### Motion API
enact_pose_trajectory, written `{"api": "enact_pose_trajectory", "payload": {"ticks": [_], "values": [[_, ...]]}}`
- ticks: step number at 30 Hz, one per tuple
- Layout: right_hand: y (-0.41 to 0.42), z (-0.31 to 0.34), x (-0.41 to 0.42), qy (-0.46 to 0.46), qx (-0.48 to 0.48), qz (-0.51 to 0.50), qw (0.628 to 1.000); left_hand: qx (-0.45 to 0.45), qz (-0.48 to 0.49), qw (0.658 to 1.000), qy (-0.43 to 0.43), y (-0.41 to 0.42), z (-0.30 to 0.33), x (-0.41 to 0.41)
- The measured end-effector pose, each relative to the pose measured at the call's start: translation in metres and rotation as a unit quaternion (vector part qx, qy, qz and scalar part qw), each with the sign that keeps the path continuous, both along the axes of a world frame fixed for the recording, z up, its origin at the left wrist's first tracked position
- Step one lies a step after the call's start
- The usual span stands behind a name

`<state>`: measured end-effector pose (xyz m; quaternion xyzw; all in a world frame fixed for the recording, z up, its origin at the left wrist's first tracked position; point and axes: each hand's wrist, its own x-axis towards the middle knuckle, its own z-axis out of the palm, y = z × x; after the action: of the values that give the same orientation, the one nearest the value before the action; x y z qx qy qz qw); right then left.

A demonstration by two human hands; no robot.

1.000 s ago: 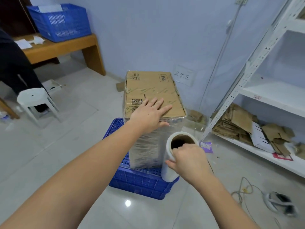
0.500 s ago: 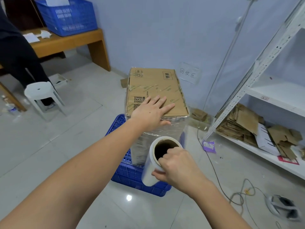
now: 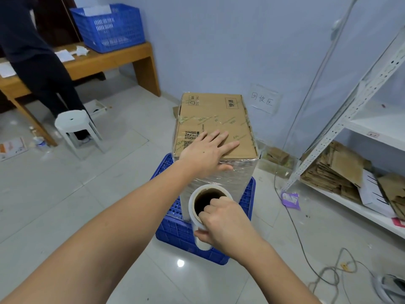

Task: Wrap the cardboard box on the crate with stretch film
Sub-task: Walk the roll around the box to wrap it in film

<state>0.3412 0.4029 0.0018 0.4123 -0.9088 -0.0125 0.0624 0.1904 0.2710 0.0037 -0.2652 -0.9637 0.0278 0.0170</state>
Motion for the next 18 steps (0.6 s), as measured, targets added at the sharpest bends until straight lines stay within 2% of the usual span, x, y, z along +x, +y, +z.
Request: {"api": "enact_pose_trajectory", "payload": {"ticks": [5,9,11,15,18], "values": [[-0.003,0.01,0.009,-0.039,0.002,-0.044,0.998,0.069,0.001,0.997,-0.035,-0.009,0.005,-0.003],[-0.012,0.015,0.027,-0.076,0.022,-0.141,0.987,0.125,-0.037,0.983,-0.126,-0.025,0.02,-0.011],[-0.019,0.021,0.036,-0.11,0.021,-0.202,0.973,0.094,-0.077,0.979,-0.162,-0.04,0.031,-0.018],[-0.035,0.025,0.04,-0.14,-0.005,-0.319,0.937,0.009,-0.163,0.976,-0.143,-0.069,0.039,-0.038],[-0.055,0.032,0.035,-0.138,-0.02,-0.4,0.906,0.034,-0.206,0.971,-0.12,-0.079,0.026,-0.045]]}}
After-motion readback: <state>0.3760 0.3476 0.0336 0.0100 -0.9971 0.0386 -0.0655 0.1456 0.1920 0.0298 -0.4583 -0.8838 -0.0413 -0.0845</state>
